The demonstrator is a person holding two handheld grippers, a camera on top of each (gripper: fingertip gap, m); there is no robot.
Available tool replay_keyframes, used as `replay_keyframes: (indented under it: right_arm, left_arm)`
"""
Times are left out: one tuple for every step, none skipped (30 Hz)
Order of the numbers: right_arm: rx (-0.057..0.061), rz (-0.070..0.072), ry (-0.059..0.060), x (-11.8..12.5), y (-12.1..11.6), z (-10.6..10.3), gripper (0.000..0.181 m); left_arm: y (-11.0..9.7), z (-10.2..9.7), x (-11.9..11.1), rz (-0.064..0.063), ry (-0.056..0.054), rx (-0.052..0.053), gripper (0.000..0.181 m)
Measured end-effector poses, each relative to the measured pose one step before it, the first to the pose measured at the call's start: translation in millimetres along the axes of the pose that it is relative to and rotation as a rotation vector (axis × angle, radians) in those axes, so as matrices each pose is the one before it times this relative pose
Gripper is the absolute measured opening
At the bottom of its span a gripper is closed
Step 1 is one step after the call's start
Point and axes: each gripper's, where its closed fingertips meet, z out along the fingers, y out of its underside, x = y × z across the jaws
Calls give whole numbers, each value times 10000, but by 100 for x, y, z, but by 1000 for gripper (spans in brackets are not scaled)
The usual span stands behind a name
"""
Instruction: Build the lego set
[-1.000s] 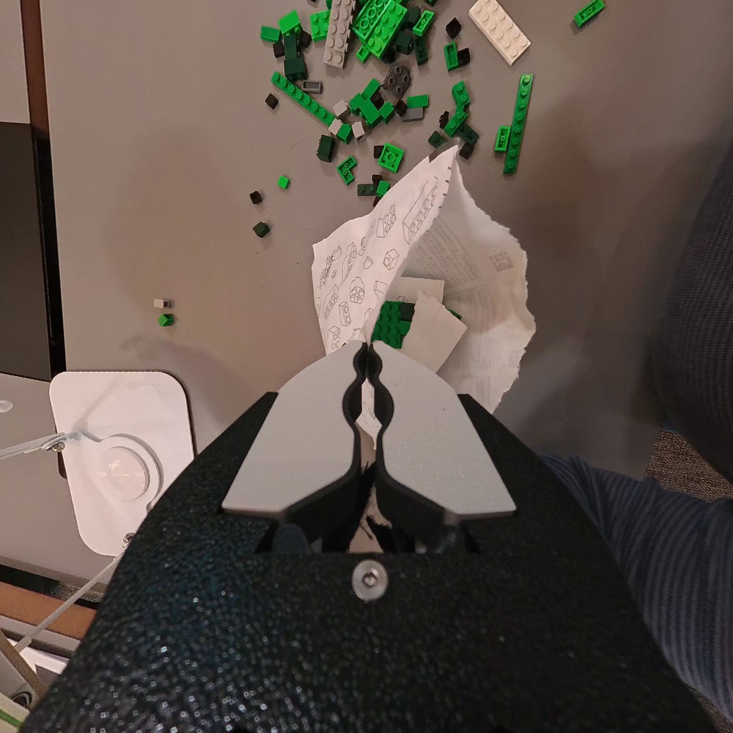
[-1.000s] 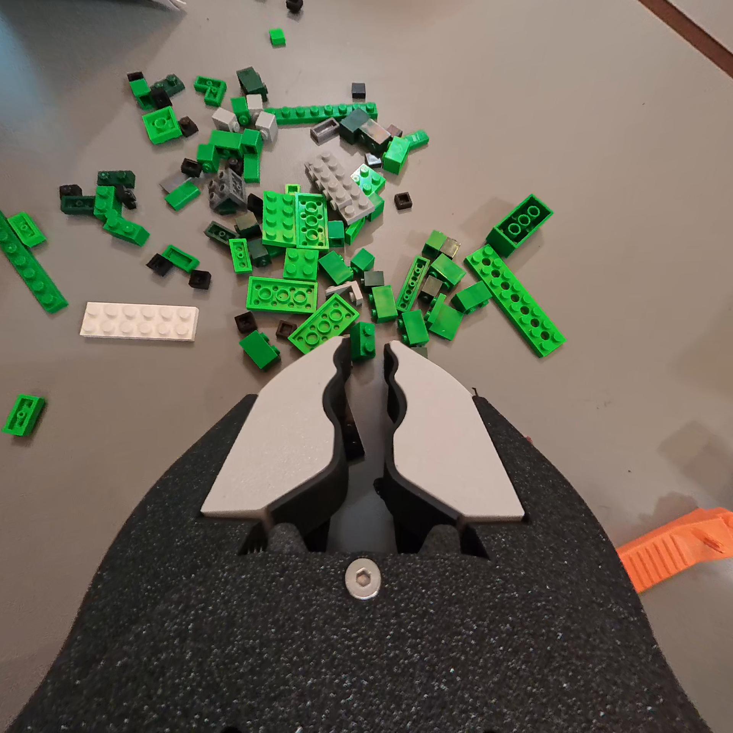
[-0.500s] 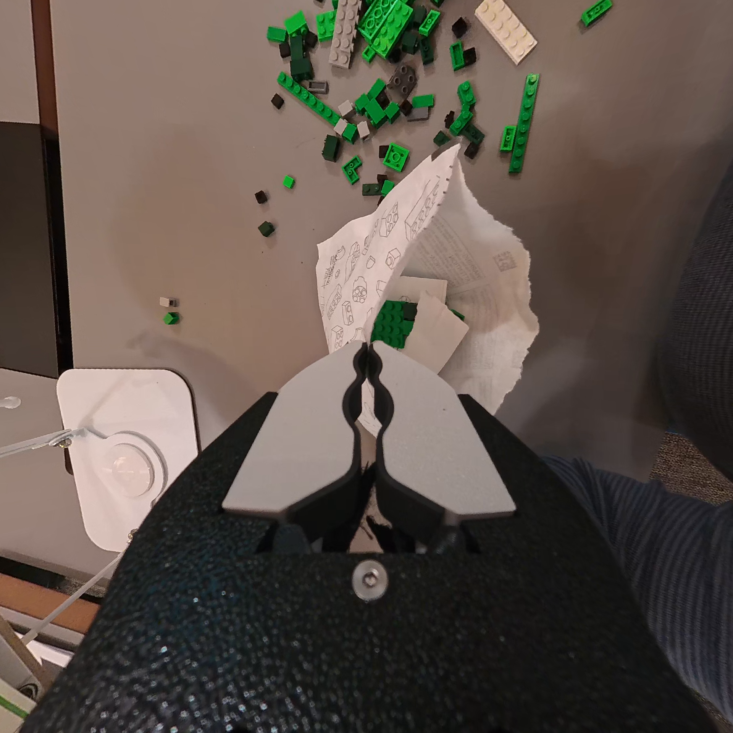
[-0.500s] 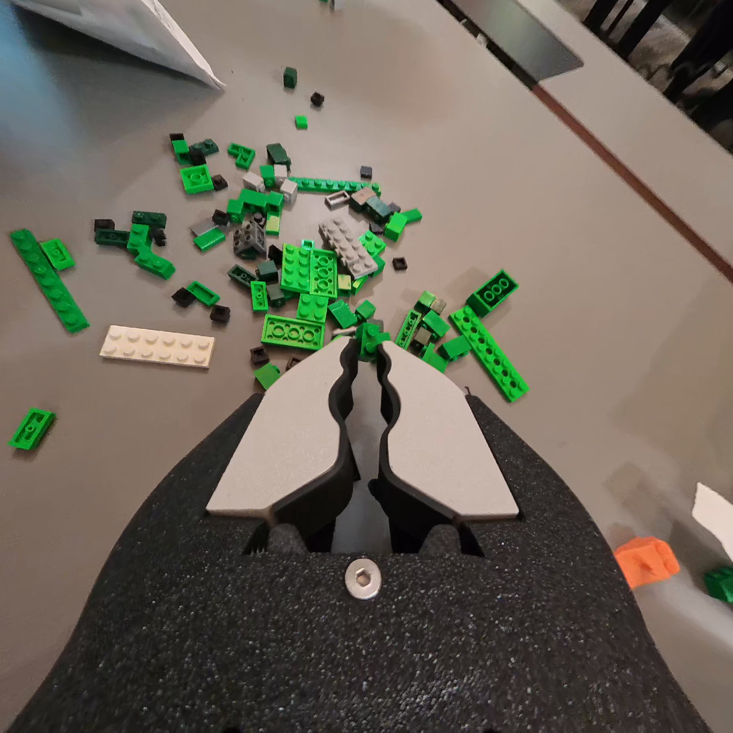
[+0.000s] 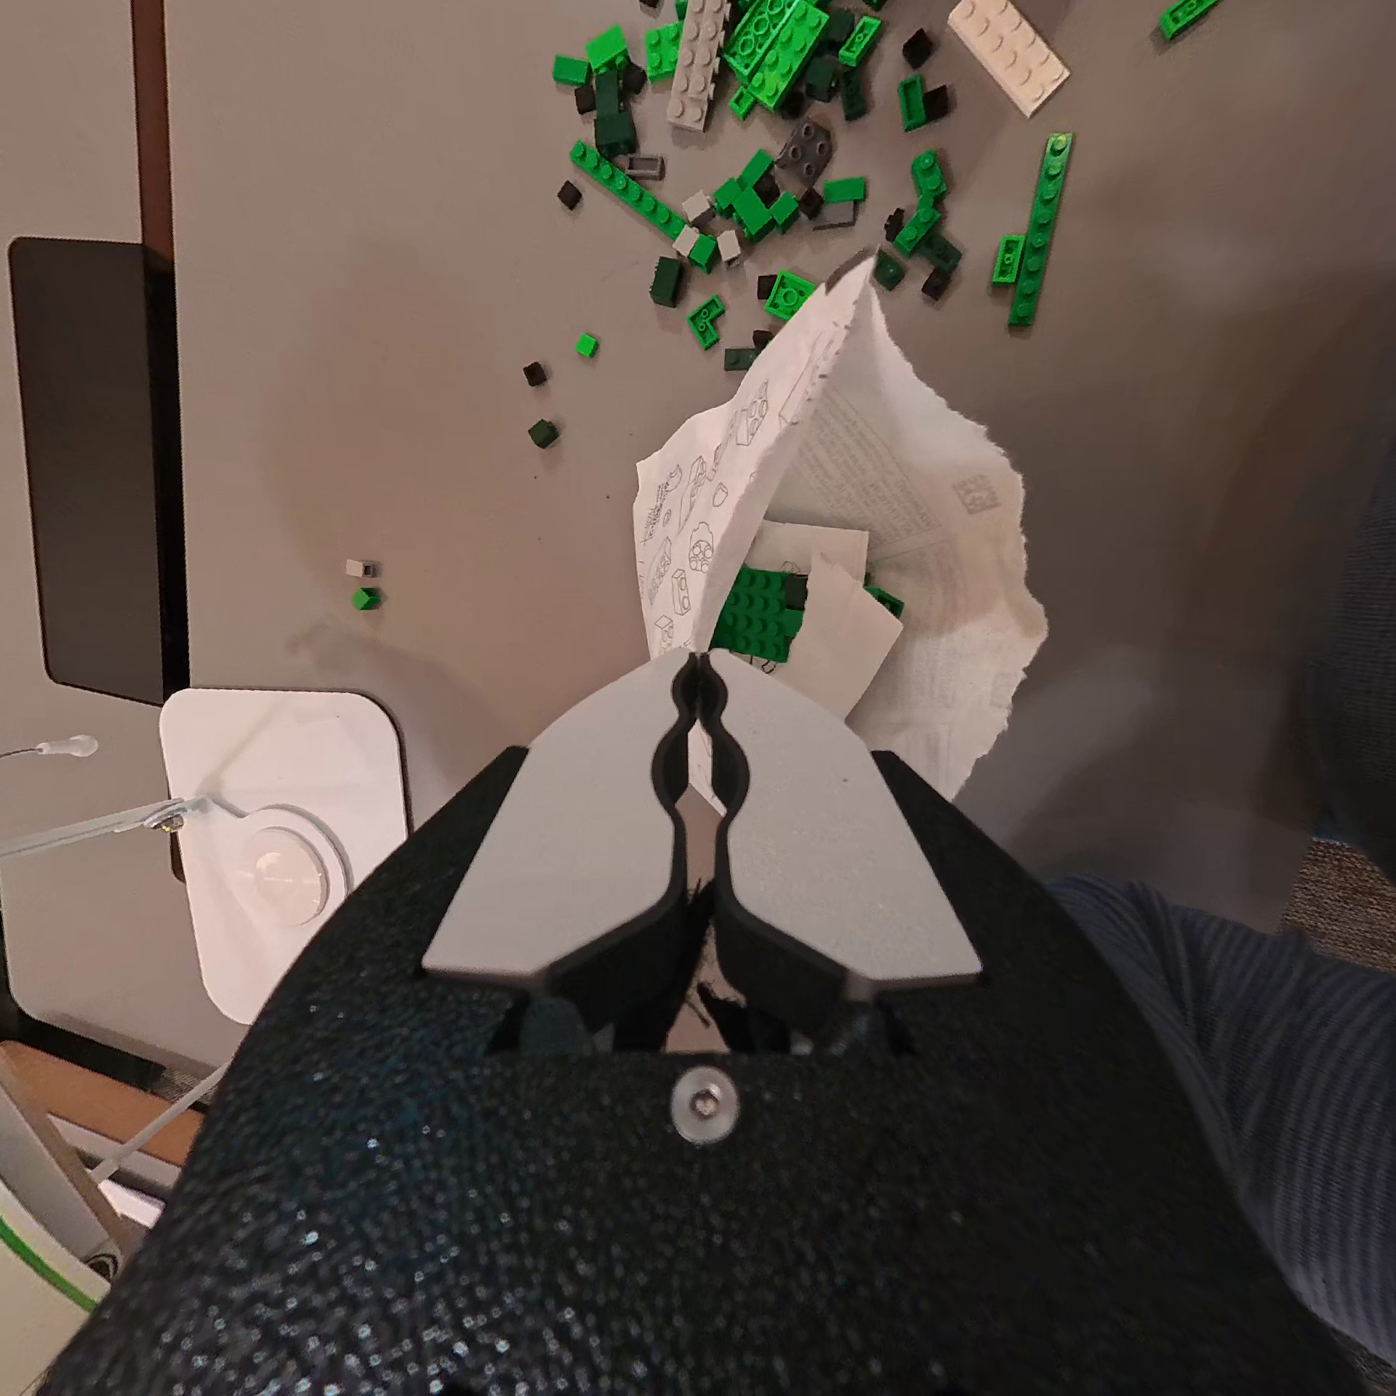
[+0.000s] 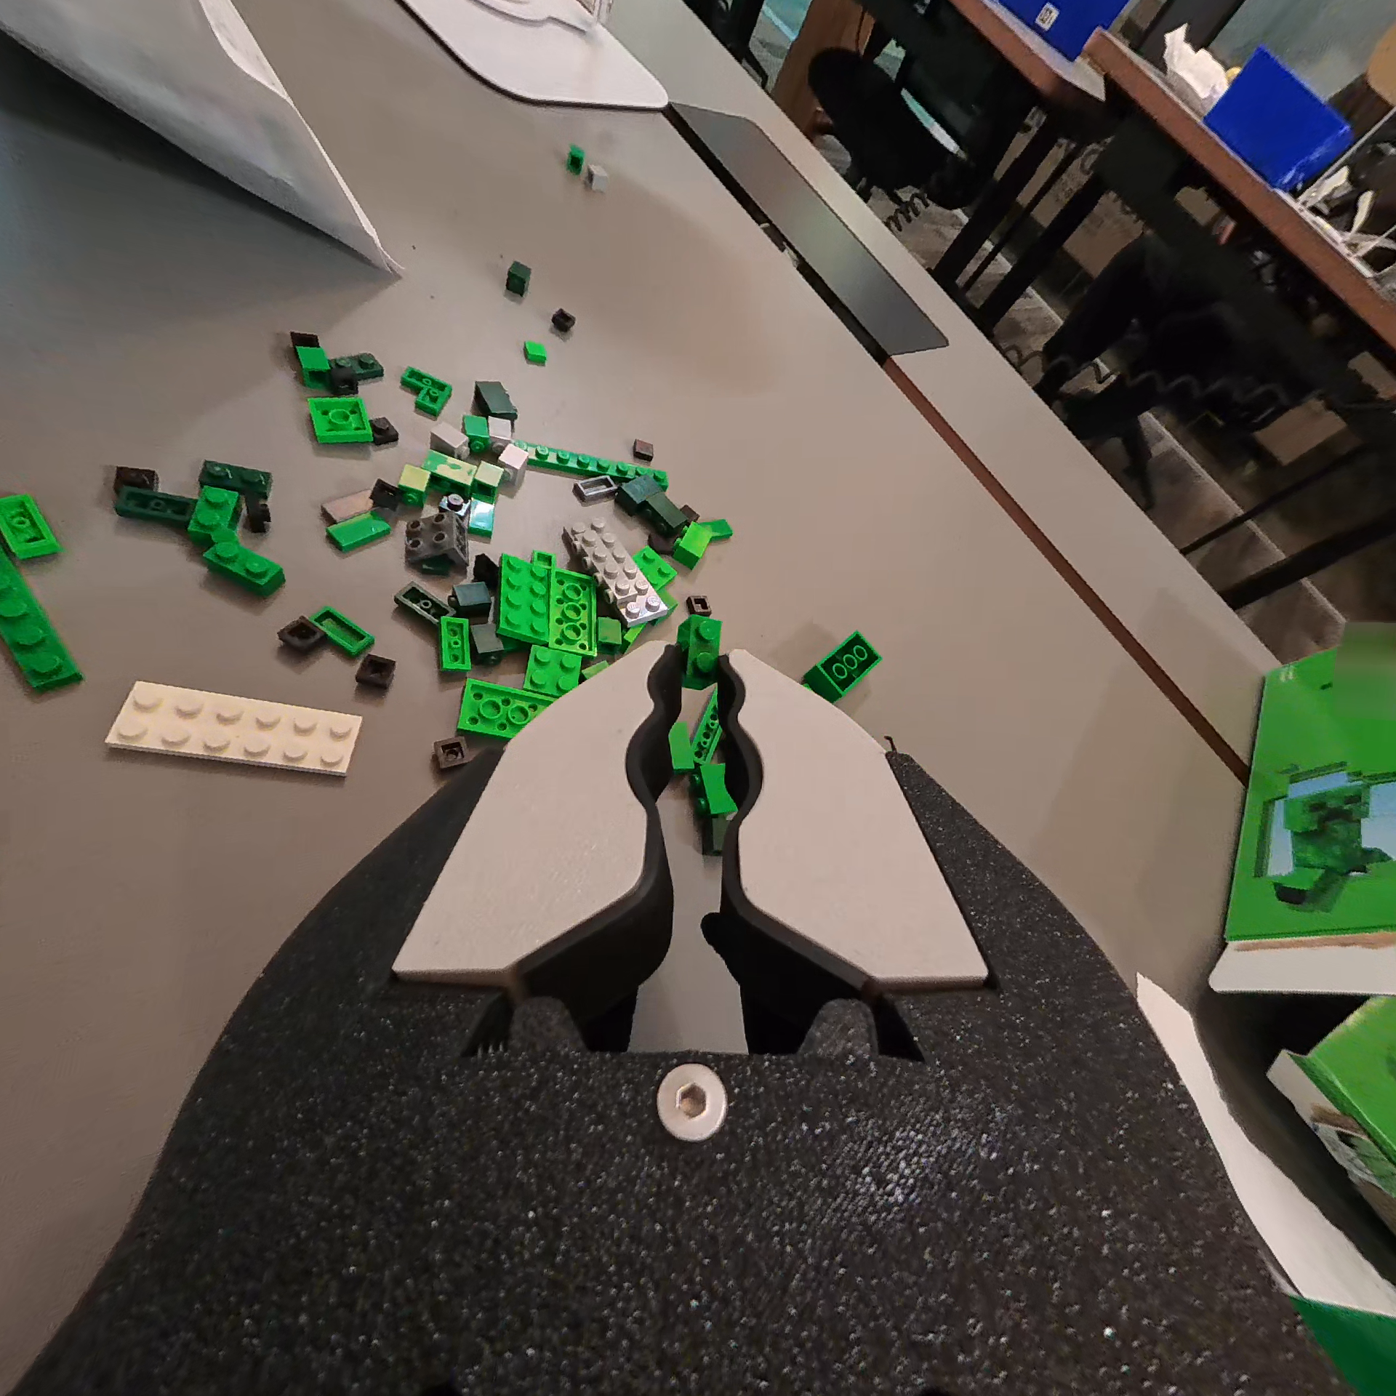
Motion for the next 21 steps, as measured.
replay_keyframes:
  right_arm:
    - [8, -16, 16, 16, 22, 23, 8]
    - [-7, -2, -10, -11, 39, 10, 8]
    - [-23, 15, -9, -1, 58, 20, 8]
    - [-49, 11, -10, 9, 106, 7, 8]
    - [-68, 1, 0, 25, 144, -14, 8]
    - [-69, 3, 12, 67, 161, -40, 8]
    - [-85, 44, -37, 37, 231, -37, 8]
    - [-152, 130, -156, -82, 369, -10, 8]
    - [-278, 198, -225, -142, 610, 42, 8]
    - [-439, 144, -142, -42, 880, 82, 8]
    - [-587, -11, -39, 65, 1107, 111, 8]
    - [-533, -128, 74, 147, 998, 95, 8]
    - [-354, -119, 46, 84, 716, 68, 8]
    - [-179, 4, -39, -11, 402, 10, 8]
    - [-23, 108, -78, -24, 125, -45, 8]
    - [64, 133, -102, -34, -40, -95, 8]
    - [93, 105, -62, 1, -88, -117, 8]
    - [77, 61, -29, 31, -65, -110, 8]
    - [18, 38, -43, -11, 27, -66, 8]
    - [-37, 34, -78, -79, 108, -8, 8]
    - [-61, 41, -111, -129, 144, 28, 8]
  left_arm:
    - [10, -17, -42, -11, -10, 7, 0]
    - [7, -17, -40, -6, -12, 9, 0]
    - [19, -11, -49, -3, -19, 10, 0]
    - [23, -23, -16, -18, 1, 11, 0]
    - [21, -22, -22, -14, -1, 12, 0]
    - [20, -14, -23, -5, -7, 10, 0]
    - [16, -23, -3, -13, 6, 9, 0]
    - [14, -22, -10, -7, 4, 11, 0]
    - [12, -14, -9, 3, 0, 9, 0]
    - [16, -2, -6, 3, 8, 9, 0]
    - [-4, -5, 1, 3, 12, 7, 0]
    - [-9, 9, -8, 4, 11, 6, 0]
    - [-3, 17, 2, -3, 13, 5, 0]
    - [2, 7, 0, -6, 20, 5, 0]
    - [0, 8, -13, -5, 11, 6, 0]
    - [3, 6, -6, -13, 11, 4, 0]
    - [13, -12, 4, -10, 10, 8, 0]
    - [15, -13, -8, -6, 3, 6, 0]
    - [23, -16, -15, -8, -3, 7, 0]
    - [16, -26, -5, -8, -1, 10, 0]
    - [12, -7, -16, -16, 6, 8, 0]
